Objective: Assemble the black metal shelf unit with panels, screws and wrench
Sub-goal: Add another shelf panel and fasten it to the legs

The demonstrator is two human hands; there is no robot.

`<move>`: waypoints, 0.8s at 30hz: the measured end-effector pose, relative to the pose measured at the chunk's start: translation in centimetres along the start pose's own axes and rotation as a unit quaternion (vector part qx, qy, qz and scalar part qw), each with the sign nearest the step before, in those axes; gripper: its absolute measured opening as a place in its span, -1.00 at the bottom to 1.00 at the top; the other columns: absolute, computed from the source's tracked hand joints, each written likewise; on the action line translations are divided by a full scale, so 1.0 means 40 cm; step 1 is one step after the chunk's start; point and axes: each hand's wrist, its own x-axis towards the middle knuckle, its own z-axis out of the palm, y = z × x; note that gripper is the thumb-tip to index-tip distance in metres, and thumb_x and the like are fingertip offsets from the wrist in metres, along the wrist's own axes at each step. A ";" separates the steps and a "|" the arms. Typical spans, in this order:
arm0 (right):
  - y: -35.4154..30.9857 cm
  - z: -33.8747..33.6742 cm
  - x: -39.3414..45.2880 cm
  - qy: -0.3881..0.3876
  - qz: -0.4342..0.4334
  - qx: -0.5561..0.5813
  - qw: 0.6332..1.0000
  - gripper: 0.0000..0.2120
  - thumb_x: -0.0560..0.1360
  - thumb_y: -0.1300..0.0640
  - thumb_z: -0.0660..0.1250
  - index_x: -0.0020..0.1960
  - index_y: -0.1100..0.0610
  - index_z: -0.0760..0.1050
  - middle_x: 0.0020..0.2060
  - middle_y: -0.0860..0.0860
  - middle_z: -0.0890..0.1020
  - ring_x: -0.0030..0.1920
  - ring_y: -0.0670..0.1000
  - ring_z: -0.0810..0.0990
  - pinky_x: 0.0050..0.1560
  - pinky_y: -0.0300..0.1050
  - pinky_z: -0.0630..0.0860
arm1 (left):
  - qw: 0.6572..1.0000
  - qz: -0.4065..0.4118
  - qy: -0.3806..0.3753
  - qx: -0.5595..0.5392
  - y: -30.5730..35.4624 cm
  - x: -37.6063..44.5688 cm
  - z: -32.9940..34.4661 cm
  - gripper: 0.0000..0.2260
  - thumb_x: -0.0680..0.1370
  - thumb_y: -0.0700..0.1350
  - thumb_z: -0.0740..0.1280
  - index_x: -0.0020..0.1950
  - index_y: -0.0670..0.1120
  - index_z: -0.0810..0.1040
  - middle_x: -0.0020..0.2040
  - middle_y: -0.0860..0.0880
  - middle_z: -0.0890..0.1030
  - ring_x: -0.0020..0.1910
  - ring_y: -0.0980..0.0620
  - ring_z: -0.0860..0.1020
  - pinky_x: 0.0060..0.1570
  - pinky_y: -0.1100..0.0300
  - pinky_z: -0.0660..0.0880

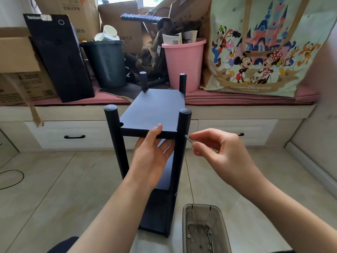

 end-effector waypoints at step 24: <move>0.022 0.045 0.005 0.078 -0.094 -0.047 0.991 -0.90 0.50 0.29 0.44 -0.05 0.11 0.62 -0.26 -0.11 0.71 -0.19 -0.22 0.68 -0.06 -0.39 0.54 | 1.000 0.021 0.009 -0.007 -0.002 0.000 0.006 -0.77 0.60 -0.14 0.33 0.24 -0.14 0.48 0.00 -0.07 0.72 0.07 -0.06 0.70 0.01 0.16 0.62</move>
